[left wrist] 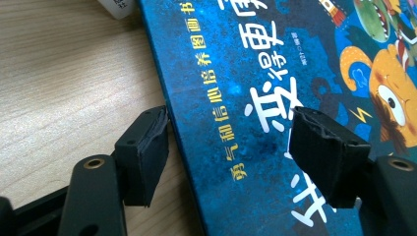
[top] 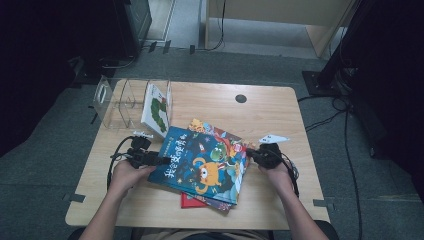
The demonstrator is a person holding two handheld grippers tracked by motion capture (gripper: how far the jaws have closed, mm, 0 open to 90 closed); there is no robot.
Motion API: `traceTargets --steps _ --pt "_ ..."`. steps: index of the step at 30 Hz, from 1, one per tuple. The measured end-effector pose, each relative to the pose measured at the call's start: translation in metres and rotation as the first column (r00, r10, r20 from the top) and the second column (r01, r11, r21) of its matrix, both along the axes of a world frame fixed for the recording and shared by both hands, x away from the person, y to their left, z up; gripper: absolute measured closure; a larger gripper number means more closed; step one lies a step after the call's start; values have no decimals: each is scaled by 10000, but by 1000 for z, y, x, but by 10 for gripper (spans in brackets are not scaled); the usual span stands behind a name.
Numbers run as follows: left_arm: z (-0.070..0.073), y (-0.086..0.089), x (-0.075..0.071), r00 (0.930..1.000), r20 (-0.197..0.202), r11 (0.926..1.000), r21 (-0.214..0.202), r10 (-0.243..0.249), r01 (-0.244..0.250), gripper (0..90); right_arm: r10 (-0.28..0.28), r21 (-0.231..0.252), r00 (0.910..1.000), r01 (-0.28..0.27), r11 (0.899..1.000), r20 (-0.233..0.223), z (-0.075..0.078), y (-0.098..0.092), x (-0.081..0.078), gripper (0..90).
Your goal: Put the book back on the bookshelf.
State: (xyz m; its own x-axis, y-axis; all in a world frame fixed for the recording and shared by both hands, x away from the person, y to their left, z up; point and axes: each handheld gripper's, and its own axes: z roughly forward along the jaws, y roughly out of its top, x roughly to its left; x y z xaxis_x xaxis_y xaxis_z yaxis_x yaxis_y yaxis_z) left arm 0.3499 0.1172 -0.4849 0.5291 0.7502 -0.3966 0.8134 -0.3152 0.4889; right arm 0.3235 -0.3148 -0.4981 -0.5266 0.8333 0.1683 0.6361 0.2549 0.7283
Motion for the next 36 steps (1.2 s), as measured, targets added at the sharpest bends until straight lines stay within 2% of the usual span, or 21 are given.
traceTargets --steps 4,16,24,29,34,36 --pt "-2 -2 1 9999 -34 9998 134 -152 152 346 40 -19 10000 -40 10000 -27 0 0 -2 900" --pt "-4 -3 3 9999 -29 9999 -23 -105 105 328 456 -118 9989 -458 9989 -125 2 3 -17 900" --pt "-6 -2 6 9996 -281 9997 -224 -43 37 324 543 -64 9985 -544 9985 -99 1 5 -21 900" --pt "-9 -2 9 9982 -592 9985 -548 10 -43 321 603 -71 9981 -604 9982 -86 1 6 -25 900" --pt "-8 -4 13 9971 -761 9991 -431 0 -33 321 609 -32 9981 -609 9981 -49 0 6 -25 900" --pt "-8 -3 14 9956 -916 9984 -512 174 -221 335 597 -32 9982 -597 9982 -55 0 6 -26 900"
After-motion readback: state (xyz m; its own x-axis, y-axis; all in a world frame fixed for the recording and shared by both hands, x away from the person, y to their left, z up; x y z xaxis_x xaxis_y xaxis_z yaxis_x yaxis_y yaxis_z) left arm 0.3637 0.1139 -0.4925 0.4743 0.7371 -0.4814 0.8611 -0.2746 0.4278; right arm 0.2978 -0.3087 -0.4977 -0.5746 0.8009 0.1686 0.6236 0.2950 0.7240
